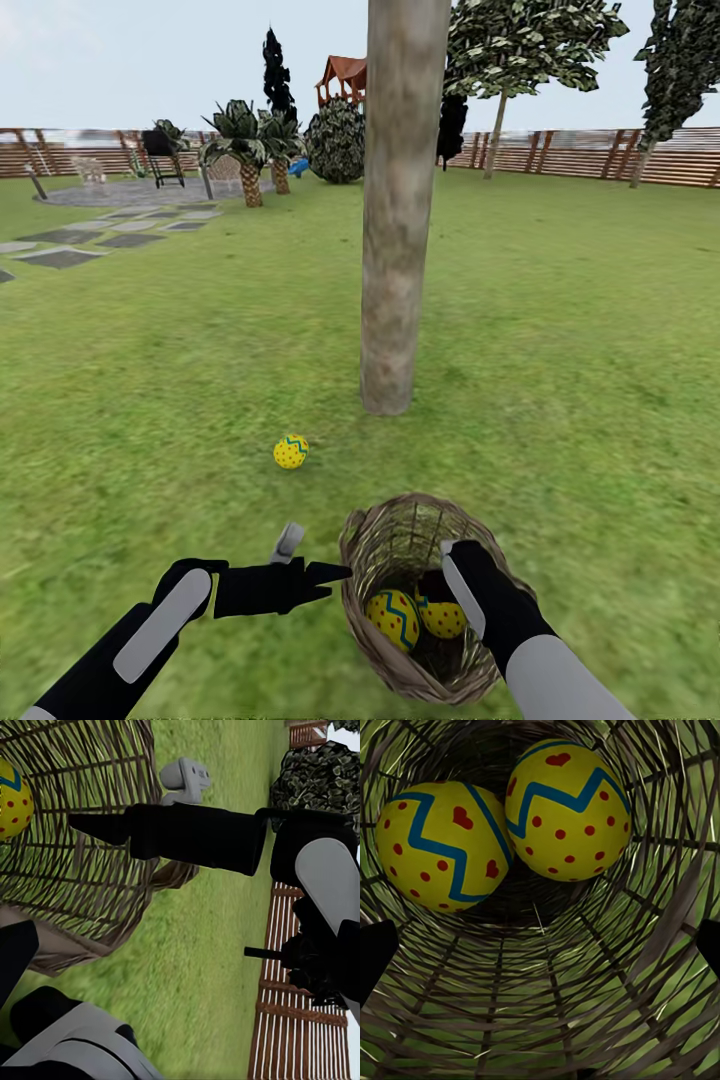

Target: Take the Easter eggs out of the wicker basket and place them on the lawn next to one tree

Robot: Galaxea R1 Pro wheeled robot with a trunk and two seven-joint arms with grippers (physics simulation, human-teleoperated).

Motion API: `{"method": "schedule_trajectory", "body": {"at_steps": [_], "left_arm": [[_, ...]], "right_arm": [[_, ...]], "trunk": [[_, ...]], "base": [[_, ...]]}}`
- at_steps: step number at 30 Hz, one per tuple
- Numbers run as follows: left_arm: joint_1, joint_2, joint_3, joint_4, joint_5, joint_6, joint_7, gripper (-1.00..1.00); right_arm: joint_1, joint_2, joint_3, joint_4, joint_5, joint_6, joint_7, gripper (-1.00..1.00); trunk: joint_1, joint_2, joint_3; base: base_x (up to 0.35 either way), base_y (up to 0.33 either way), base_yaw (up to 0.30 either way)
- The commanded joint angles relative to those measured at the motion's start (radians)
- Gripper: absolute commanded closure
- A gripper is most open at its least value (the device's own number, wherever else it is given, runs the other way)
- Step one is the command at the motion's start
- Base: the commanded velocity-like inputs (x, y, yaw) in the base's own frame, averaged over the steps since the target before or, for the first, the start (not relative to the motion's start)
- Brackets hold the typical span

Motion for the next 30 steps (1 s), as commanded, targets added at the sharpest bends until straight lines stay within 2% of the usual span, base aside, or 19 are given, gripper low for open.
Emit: {"method": "schedule_trajectory", "body": {"at_steps": [1, 3, 25, 30], "left_arm": [[-0.001, 0.001, -0.002, 0.002, -0.003, 0.001, -0.005, -1.0], [-0.001, 0.001, -0.002, 0.003, -0.003, 0.001, -0.005, -1.0], [-0.001, 0.0, -0.016, 0.002, -0.003, -0.001, -0.005, -1.0], [-0.001, 0.001, -0.017, 0.002, -0.003, 0.0, -0.005, -1.0]], "right_arm": [[0.0, 0.0, 0.003, -0.001, -0.01, 0.003, -0.009, -1.0], [0.0, 0.0, 0.003, -0.001, -0.01, 0.003, -0.009, -1.0], [0.0, 0.003, 0.005, 0.02, -0.011, 0.003, -0.008, -1.0], [0.0, 0.003, 0.005, 0.02, -0.011, 0.002, -0.008, -1.0]], "trunk": [[0.0, 0.0, -0.003], [0.0, 0.0, -0.006], [-0.085, 0.154, 0.027], [-0.085, 0.154, 0.019]], "base": [[0.0, 0.0, 0.0], [0.0, 0.0, 0.0], [0.0, 0.0, 0.0], [0.0, 0.0, 0.0]]}}
